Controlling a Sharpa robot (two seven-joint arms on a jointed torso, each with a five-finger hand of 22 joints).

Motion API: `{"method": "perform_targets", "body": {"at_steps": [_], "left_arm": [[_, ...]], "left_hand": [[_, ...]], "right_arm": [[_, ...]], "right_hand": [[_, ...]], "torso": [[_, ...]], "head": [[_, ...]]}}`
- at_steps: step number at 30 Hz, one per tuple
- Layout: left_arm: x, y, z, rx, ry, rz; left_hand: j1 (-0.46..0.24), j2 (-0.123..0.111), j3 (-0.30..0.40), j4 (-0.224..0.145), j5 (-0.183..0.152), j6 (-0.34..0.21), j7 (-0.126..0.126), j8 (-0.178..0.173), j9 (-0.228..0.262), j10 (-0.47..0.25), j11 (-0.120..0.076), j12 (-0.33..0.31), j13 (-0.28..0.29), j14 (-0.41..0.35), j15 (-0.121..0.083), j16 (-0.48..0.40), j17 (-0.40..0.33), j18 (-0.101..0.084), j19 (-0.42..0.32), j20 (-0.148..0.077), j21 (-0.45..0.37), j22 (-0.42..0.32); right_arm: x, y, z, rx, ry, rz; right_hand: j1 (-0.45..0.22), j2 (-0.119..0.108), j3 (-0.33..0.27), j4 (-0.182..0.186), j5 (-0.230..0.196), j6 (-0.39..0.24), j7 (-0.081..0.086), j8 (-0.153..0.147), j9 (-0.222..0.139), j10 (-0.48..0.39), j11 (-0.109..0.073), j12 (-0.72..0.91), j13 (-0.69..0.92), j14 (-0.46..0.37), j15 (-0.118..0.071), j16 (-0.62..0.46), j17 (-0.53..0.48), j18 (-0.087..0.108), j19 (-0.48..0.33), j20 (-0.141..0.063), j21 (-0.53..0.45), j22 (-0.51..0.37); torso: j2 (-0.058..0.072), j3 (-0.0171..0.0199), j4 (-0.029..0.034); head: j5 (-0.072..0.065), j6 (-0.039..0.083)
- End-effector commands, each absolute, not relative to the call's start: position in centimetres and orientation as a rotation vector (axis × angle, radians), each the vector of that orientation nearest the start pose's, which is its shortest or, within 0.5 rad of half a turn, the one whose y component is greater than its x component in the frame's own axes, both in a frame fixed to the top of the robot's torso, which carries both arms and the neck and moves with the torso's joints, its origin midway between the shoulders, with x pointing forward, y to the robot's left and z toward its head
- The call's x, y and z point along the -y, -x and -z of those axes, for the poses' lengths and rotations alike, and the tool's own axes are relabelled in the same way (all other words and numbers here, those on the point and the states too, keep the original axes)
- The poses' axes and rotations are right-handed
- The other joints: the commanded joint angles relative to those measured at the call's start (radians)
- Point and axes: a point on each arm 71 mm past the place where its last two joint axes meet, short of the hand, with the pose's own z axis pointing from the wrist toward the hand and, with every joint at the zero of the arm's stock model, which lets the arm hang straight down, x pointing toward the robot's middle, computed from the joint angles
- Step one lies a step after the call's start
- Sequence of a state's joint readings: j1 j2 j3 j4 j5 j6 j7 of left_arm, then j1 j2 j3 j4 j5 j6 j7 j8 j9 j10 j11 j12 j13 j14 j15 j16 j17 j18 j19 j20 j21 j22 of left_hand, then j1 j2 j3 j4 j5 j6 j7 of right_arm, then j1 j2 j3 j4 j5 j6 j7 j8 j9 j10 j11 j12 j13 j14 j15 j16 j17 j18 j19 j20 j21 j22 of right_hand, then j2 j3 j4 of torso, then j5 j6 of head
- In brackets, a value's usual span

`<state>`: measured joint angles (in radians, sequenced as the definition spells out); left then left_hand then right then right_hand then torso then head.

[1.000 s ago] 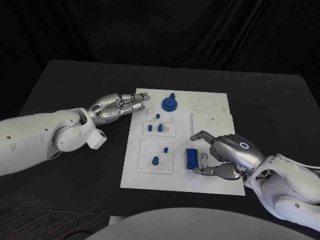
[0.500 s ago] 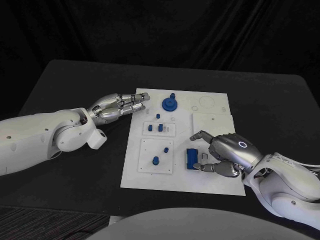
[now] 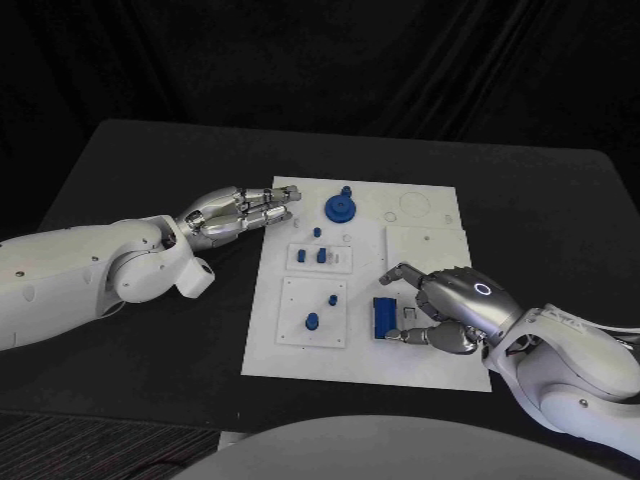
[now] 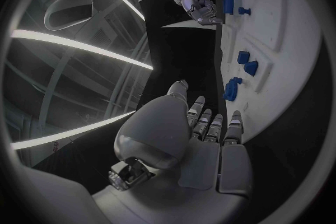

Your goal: Assemble the parts on the task board

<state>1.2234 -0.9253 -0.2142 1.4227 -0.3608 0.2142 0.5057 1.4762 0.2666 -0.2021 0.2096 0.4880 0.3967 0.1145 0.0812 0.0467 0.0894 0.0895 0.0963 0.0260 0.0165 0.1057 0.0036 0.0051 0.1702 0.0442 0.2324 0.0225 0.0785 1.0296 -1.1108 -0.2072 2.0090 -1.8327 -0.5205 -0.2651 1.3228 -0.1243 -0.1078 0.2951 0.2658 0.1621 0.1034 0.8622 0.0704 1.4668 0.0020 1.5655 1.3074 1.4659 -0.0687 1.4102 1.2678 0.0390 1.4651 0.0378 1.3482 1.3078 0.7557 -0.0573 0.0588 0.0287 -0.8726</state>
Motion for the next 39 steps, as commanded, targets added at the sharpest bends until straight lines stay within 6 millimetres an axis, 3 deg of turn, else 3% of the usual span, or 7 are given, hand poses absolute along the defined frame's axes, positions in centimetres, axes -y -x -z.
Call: {"method": "perform_targets", "body": {"at_steps": [1, 5, 14, 22, 27, 32, 39], "left_arm": [[-24.9, -46.0, 22.6, -1.836, 0.619, 1.749], [-24.9, -46.0, 22.6, -1.834, 0.619, 1.749], [-24.9, -46.1, 22.6, -1.826, 0.617, 1.747], [-24.8, -46.1, 22.4, -1.794, 0.611, 1.746], [-24.8, -46.1, 22.1, -1.743, 0.599, 1.756], [-24.8, -45.9, 21.3, -1.623, 0.564, 1.775], [-25.1, -45.8, 20.2, -1.432, 0.506, 1.744]], "left_hand": [[0.005, 0.006, 0.002, 0.005, 0.005, 0.001, 0.004, 0.005, 0.001, 0.001, 0.004, 0.004, 0.001, 0.0, 0.004, 0.006, 0.002, 0.012, 0.002, 0.001, 0.007, 0.001], [0.005, 0.006, 0.002, 0.005, 0.005, 0.001, 0.004, 0.005, 0.001, 0.001, 0.004, 0.004, 0.001, 0.0, 0.004, 0.006, 0.002, 0.012, 0.002, 0.001, 0.007, 0.001], [0.005, 0.005, 0.003, 0.005, 0.005, 0.001, 0.004, 0.006, 0.001, 0.001, 0.004, 0.004, 0.001, 0.001, 0.004, 0.006, 0.002, 0.012, 0.002, 0.002, 0.007, 0.002], [0.008, 0.003, 0.003, 0.004, 0.009, 0.008, 0.004, 0.008, 0.002, 0.006, 0.004, 0.009, 0.003, 0.002, 0.003, 0.007, 0.002, 0.013, 0.005, -0.001, 0.009, 0.005], [0.013, -0.005, 0.001, 0.004, 0.012, 0.022, 0.004, 0.014, 0.003, 0.014, 0.003, 0.016, 0.004, 0.004, -0.006, 0.008, 0.003, 0.012, 0.007, -0.02, 0.01, 0.003], [-0.011, -0.052, -0.038, 0.05, -0.028, 0.027, -0.026, 0.017, 0.002, 0.021, -0.03, 0.02, 0.003, -0.008, -0.06, 0.001, -0.002, -0.006, -0.016, -0.095, -0.004, -0.028], [-0.058, -0.101, -0.085, 0.083, -0.109, -0.068, -0.142, -0.036, -0.011, -0.025, -0.158, -0.016, -0.005, -0.017, -0.2, -0.004, -0.005, -0.032, -0.044, -0.26, -0.022, -0.079]], "right_arm": [[19.3, -31.9, 23.0, -1.574, 0.286, -0.74], [20.2, -32.4, 21.5, -1.523, 0.178, -0.778], [23.9, -36.0, 15.9, -1.492, -0.104, -0.733], [27.2, -38.2, 14.5, -1.79, -0.219, -0.49], [28.6, -38.6, 15.7, -2.021, -0.232, -0.352], [29.2, -38.7, 16.5, -2.141, -0.211, -0.278], [29.3, -38.4, 17.7, -2.234, -0.177, -0.237]], "right_hand": [[-0.088, 0.0, -0.011, 0.001, -0.069, 0.059, -0.004, 0.012, 0.001, 0.104, -0.004, 0.005, 0.263, 0.056, 0.001, 0.012, 0.014, 0.006, 0.042, 0.002, 0.019, 0.204], [-0.129, -0.024, -0.017, 0.003, -0.114, 0.092, -0.005, 0.009, -0.001, 0.104, -0.004, 0.005, 0.263, 0.058, -0.001, 0.018, 0.022, 0.004, 0.045, 0.001, 0.028, 0.206], [-0.284, 0.106, -0.015, -0.001, -0.021, 0.428, -0.027, 0.1, 0.056, 0.104, -0.006, 0.005, 0.263, 0.071, 0.001, 0.062, 0.089, -0.01, 0.067, -0.001, 0.102, 0.226], [-0.237, 0.126, -0.036, -0.017, 0.217, 0.638, -0.054, -0.06, 0.073, 0.104, -0.025, 0.005, 0.263, 0.07, -0.024, 0.07, 0.092, -0.015, 0.071, -0.021, 0.126, 0.231], [-0.162, 0.127, -0.031, -0.031, 0.24, 0.737, -0.062, -0.169, 0.089, 0.104, -0.032, 0.005, 0.263, 0.061, -0.028, 0.046, 0.04, -0.008, 0.06, -0.025, 0.103, 0.223], [-0.15, 0.141, -0.033, -0.024, 0.186, 0.812, -0.071, -0.249, 0.098, 0.104, -0.039, 0.005, 0.263, 0.056, -0.034, 0.027, 0.001, -0.006, 0.055, -0.03, 0.091, 0.218], [-0.14, 0.149, -0.016, -0.026, 0.127, 0.868, -0.073, -0.335, 0.098, 0.104, -0.041, 0.005, 0.263, 0.054, -0.039, 0.018, -0.021, -0.004, 0.054, -0.034, 0.086, 0.217]], "torso": [[0.0, -0.0003, 0.0001], [0.0, -0.0001, -0.0002], [-0.002, -0.0019, 0.0006], [-0.001, -0.0018, 0.0009], [-0.001, -0.0052, 0.0028], [0.0, -0.0023, 0.0017], [-0.001, -0.001, 0.002]], "head": [[0.0, 0.0], [-0.002, 0.0], [-0.01, 0.0], [-0.015, 0.0], [-0.018, 0.0], [-0.026, 0.0], [-0.037, 0.0]]}}
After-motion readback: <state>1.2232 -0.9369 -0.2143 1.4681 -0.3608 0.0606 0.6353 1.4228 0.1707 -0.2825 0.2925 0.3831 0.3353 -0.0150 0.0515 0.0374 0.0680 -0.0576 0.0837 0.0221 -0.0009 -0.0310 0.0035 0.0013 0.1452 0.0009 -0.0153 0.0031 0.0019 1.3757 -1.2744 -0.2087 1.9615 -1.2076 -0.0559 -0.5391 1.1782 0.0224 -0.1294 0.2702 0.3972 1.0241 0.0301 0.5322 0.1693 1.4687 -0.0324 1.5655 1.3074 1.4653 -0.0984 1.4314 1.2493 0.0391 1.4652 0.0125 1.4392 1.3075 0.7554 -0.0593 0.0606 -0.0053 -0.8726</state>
